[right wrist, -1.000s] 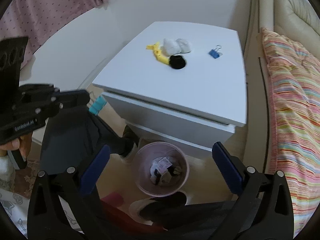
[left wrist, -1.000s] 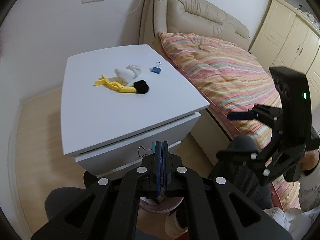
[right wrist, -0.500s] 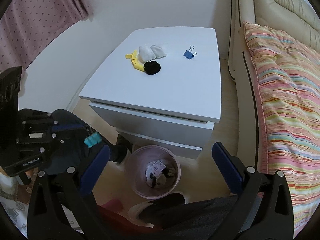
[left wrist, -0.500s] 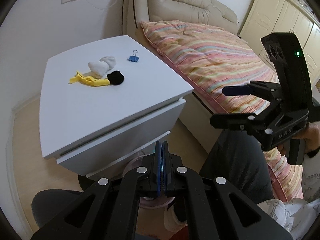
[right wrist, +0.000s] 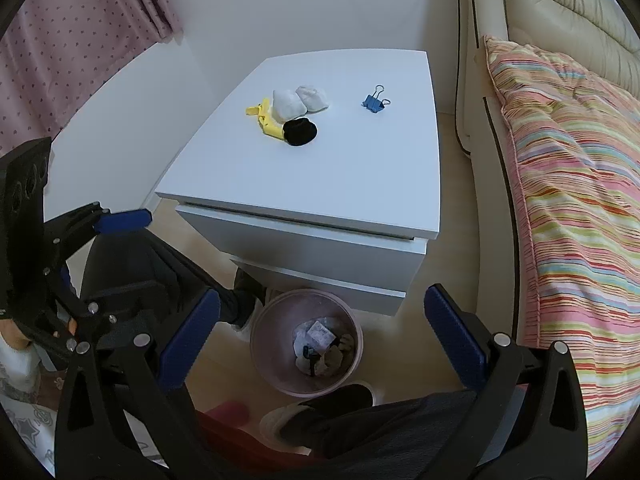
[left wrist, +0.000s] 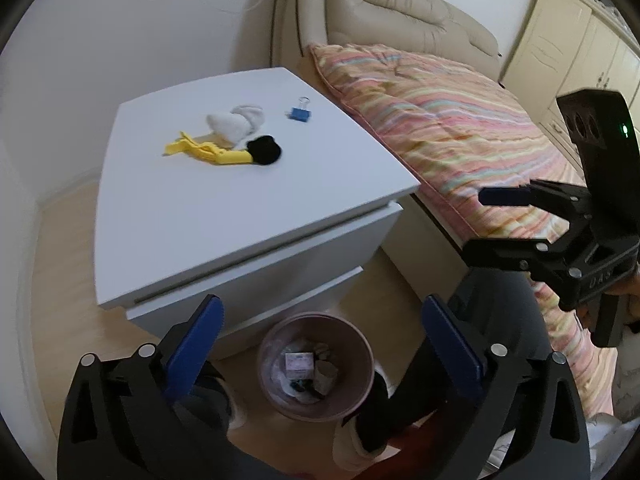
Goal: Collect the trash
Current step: 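Reach the right gripper to the black ring on the table and close on it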
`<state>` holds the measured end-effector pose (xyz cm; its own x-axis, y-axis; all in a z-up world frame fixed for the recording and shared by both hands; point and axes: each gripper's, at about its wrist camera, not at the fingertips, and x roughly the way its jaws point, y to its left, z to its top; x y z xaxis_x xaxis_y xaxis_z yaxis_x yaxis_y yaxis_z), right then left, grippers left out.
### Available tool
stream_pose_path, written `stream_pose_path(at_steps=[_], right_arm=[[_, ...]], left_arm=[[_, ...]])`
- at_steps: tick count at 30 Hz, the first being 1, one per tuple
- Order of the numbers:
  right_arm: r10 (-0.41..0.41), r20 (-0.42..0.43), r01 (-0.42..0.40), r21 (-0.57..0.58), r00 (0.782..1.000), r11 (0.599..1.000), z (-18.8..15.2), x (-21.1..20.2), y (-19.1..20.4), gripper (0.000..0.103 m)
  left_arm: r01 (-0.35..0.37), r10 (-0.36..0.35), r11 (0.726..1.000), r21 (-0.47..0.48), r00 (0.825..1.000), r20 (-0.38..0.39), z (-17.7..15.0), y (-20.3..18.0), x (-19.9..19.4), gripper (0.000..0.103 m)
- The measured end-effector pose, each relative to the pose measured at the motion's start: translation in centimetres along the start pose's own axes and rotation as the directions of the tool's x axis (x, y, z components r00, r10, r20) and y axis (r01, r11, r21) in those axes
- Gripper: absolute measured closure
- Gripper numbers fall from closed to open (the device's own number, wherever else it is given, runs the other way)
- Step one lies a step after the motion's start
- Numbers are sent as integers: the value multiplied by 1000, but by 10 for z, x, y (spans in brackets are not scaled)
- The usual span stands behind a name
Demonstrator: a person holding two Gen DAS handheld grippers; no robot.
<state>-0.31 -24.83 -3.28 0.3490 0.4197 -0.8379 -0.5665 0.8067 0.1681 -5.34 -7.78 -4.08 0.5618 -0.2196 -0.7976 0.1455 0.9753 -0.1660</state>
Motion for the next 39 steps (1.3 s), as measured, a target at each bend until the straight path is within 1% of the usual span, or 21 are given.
stream_pose_path(at_steps=[11,16,20,23,29,33,39], right_arm=[[10,-4,-10,-18,1000,1000,2,1,7,3],[25,-2,-25,-28,1000,999,8,0,11,3],[41,-5,-41,-44,999,998,19,1,13,3],[61,-3,-61,-55,998,997,32,1,13,3],[54,3,-54,-110,999,992,67,6,15,3],[39,7,-37,-184,999,982,89,15,21,3],[8,-36,-19,-306,999,952,118,43,29,3]], left_arm=[[-24,24,999,-35,1000,18,2,11,-5,8],[-38,40,998,-48,998,49,6,19,-11,8],[-40,46,996,-79,996,71,13,29,-17,8],[-47,54,995,-90,995,80,17,35,-20,8],[-51,64,992,-111,992,111,31,48,-25,8],[-52,66,992,-115,990,124,42,55,-27,8],[-47,65,990,-132,988,138,50,63,-29,8]])
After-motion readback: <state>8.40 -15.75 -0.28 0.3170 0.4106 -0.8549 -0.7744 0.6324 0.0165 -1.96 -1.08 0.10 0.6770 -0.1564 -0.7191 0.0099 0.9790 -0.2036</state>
